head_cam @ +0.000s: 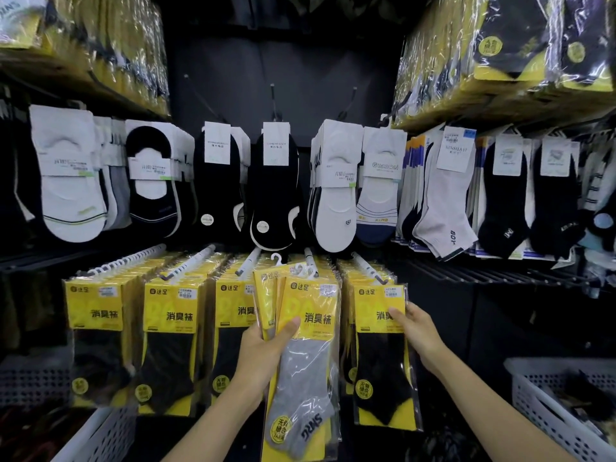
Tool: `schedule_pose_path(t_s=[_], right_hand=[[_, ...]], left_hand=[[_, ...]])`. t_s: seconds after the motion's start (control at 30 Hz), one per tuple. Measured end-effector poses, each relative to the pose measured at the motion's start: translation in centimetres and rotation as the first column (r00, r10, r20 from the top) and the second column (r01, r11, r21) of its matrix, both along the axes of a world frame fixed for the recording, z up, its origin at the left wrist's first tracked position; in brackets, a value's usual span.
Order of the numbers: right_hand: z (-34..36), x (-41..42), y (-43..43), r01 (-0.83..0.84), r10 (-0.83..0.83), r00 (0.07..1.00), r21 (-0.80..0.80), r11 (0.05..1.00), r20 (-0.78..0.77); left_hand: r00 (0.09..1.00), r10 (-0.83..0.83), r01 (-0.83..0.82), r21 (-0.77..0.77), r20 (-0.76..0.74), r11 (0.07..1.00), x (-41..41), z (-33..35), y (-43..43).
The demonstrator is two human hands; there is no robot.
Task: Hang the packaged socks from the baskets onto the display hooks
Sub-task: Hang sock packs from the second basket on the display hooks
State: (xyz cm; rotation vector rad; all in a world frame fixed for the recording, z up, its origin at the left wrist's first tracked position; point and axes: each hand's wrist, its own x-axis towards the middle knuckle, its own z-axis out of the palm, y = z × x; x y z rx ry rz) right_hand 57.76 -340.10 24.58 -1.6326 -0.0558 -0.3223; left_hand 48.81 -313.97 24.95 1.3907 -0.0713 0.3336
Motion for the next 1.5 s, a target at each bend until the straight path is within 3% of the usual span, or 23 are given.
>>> schedule_pose_path(t_s=[0.17, 0.27, 0.33, 0.4, 0.47, 0.57, 0.77, 0.87, 1.03, 1.17, 1.33, 1.5], right_hand=[[-2.0, 0.9, 0.4, 0.269, -0.256, 0.954, 0.060, 0.961, -0.158], [-3.0, -0.6, 1.0, 0.398, -0.391, 0.909, 0.026, 0.917, -0.144], [-3.0, -2.3, 2.1, 0.312, -0.307, 0.949, 0.088, 0.946, -0.072], [-2.4, -4.4, 3.9, 0.058, -0.052, 0.998, 0.165, 0.985, -0.040], [-1.8, -6.3, 5.6, -0.118, 0.119, 0.993, 0.146, 0.982, 0.007], [-1.1, -7.5, 7.0, -0.124, 0.114, 0.991, 0.154, 0.980, 0.072], [-1.6, -7.3, 6.2, -0.202, 0.200, 0.979, 0.240, 0.950, 0.031], [-2.3, -7.0, 4.9, -0.159, 0.172, 0.985, 0.313, 0.936, -0.015], [-2.3, -5.6, 1.1, 0.069, -0.049, 0.997, 0.391, 0.918, -0.062], [-0.7, -3.8, -0.5, 0.145, -0.161, 0.987, 0.310, 0.940, 0.026], [0.1, -1.7, -0.3, -0.001, -0.012, 0.992, 0.101, 0.995, 0.129], [-0.6, 1.4, 0.8, 0.110, -0.121, 0.987, 0.108, 0.988, 0.109]], left_hand=[[1.000, 0.018, -0.018, 0.004, -0.007, 1.000, -0.3, -0.1, -0.1], [0.999, 0.045, -0.044, 0.043, -0.011, 0.998, -0.5, -0.4, -0.1], [0.999, 0.041, -0.040, 0.044, -0.014, 0.998, -0.5, -0.7, -0.3], [1.000, 0.015, -0.015, 0.021, -0.015, 1.000, -0.5, -0.9, -0.8], [1.000, -0.015, 0.015, -0.001, -0.010, 1.000, -0.5, -1.1, -1.5], [0.999, -0.045, 0.045, 0.001, 0.013, 0.999, -0.8, -1.2, -2.5], [0.999, -0.038, 0.038, -0.002, 0.036, 0.999, -1.0, -0.7, -2.4], [0.998, 0.005, -0.009, 0.070, 0.060, 0.997, -0.9, -0.6, -1.9], [0.992, 0.086, -0.097, 0.114, 0.092, 0.989, -0.2, -0.7, -0.5], [0.993, 0.087, -0.096, 0.111, 0.083, 0.989, 0.1, -0.4, -0.1], [0.993, 0.102, -0.108, 0.115, 0.055, 0.987, 0.2, -0.1, -0.2], [0.991, 0.099, -0.109, 0.109, 0.092, 0.988, 0.4, 0.1, -0.4]])
